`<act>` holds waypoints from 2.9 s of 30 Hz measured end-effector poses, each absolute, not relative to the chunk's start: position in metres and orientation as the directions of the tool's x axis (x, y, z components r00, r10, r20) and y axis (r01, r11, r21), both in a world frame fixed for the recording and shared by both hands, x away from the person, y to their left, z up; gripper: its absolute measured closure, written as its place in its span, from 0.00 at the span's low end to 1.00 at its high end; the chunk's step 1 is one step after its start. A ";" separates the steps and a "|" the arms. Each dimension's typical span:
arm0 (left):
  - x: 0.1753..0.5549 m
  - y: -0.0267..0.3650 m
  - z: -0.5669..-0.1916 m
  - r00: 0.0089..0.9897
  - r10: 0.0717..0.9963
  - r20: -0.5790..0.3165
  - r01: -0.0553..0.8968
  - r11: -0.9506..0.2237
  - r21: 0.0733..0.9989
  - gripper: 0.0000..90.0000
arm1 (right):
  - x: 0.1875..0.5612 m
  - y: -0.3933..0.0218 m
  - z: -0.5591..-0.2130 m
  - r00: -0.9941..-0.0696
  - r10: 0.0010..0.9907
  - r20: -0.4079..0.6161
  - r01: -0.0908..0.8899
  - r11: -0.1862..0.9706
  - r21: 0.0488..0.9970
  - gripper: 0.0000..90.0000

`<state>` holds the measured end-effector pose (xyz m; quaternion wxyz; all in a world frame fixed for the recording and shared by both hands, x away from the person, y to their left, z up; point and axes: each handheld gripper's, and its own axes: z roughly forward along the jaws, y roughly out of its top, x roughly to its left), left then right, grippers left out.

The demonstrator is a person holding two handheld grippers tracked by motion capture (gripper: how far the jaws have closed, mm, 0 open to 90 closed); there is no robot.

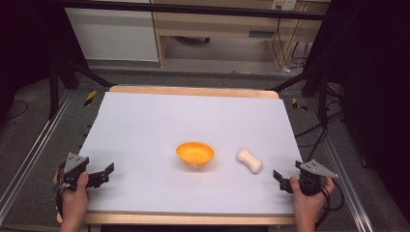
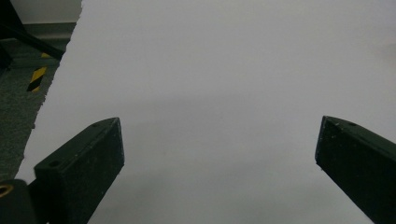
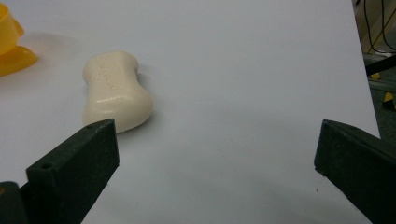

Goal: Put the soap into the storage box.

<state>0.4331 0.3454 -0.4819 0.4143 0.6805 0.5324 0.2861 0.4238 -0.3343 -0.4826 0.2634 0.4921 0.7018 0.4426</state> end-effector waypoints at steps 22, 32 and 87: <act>0.433 0.347 -0.482 0.277 0.959 -0.061 0.489 -0.086 0.868 0.01 | 0.441 -0.321 -0.465 -0.449 0.894 -0.007 0.581 0.298 0.758 0.02; 0.433 0.346 -0.482 0.272 0.960 -0.059 0.488 -0.085 0.869 0.01 | 0.455 -0.310 -0.463 -0.514 0.857 -0.038 0.618 0.401 0.676 0.02; 0.433 0.346 -0.482 0.274 0.960 -0.056 0.489 -0.089 0.868 0.01 | 0.509 -0.247 -0.433 -0.698 0.711 -0.085 0.585 0.635 0.505 0.02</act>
